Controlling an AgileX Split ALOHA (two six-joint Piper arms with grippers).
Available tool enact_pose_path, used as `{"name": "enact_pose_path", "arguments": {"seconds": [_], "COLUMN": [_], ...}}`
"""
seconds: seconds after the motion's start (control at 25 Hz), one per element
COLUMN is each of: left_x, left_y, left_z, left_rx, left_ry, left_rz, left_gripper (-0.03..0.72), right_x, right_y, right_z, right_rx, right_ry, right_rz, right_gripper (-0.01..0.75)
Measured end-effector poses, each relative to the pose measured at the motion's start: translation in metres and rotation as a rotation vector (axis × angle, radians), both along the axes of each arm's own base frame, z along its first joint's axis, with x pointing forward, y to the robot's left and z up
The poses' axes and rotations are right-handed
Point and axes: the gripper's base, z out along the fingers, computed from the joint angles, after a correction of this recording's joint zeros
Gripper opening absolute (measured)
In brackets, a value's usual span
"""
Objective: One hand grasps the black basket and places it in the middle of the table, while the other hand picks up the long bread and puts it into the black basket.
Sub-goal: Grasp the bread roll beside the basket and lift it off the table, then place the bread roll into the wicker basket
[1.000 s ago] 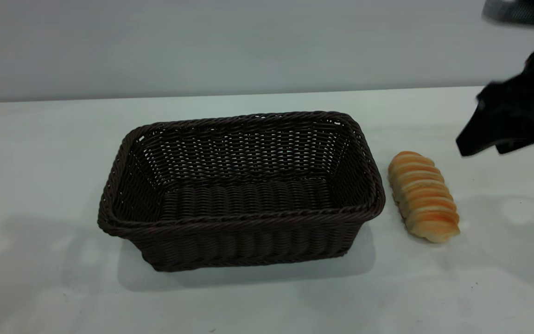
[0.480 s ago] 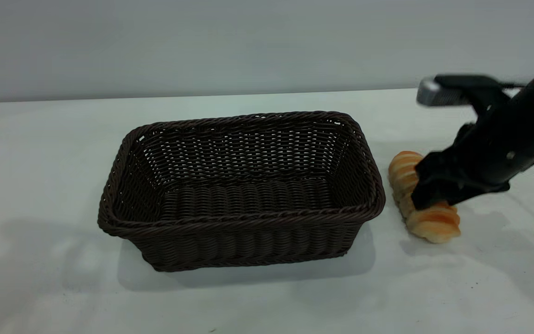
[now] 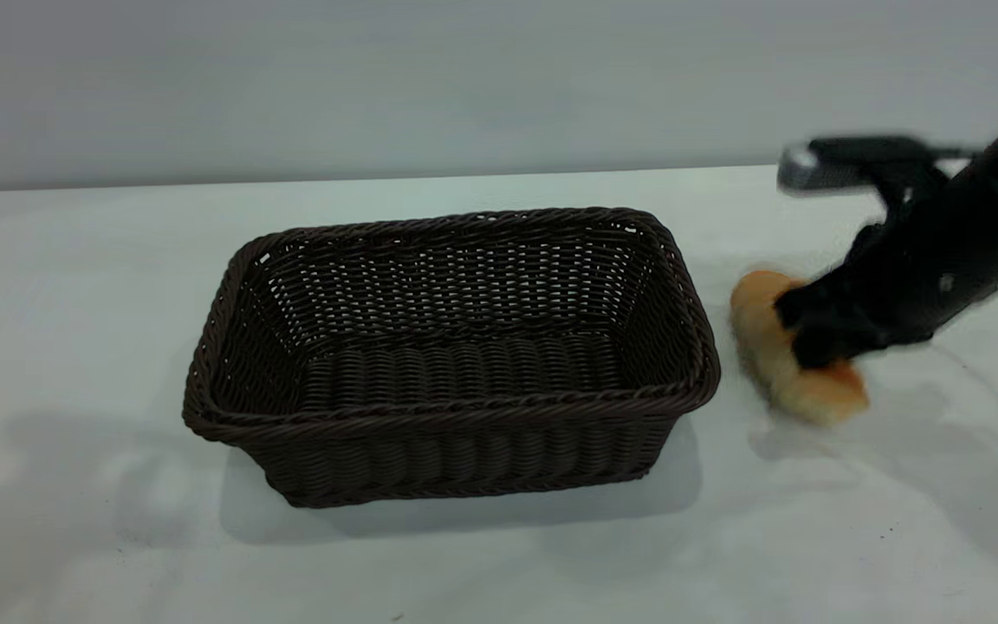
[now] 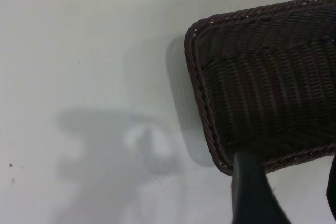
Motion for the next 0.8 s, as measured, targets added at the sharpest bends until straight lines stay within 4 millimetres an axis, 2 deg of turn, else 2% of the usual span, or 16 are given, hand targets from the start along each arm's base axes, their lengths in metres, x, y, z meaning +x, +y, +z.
{"name": "enact_pose_path", "arguments": {"seconds": [0.16, 0.28, 0.4, 0.56, 0.68, 0.8], "left_x": [0.000, 0.000, 0.000, 0.000, 0.000, 0.000], "left_y": [0.000, 0.000, 0.000, 0.000, 0.000, 0.000], "left_z": [0.000, 0.000, 0.000, 0.000, 0.000, 0.000], "left_rx": [0.000, 0.000, 0.000, 0.000, 0.000, 0.000], "left_ry": [0.000, 0.000, 0.000, 0.000, -0.001, -0.002], "left_rz": [0.000, 0.000, 0.000, 0.000, 0.000, -0.001], "left_gripper": [0.415, 0.415, 0.415, 0.415, 0.415, 0.415], "right_x": [0.007, 0.005, -0.002, -0.016, -0.027, -0.034], "right_y": [-0.004, -0.002, 0.010, 0.048, 0.081, 0.103], "right_z": [0.056, 0.094, 0.116, 0.123, 0.121, 0.114], "right_rx": [-0.023, 0.012, 0.123, 0.287, 0.315, 0.295], "right_ry": [-0.166, -0.261, -0.286, -0.242, -0.230, -0.228], "right_rz": [-0.032, -0.021, 0.051, 0.167, 0.249, 0.313], "right_gripper": [0.042, 0.042, 0.043, 0.067, 0.093, 0.129]}}
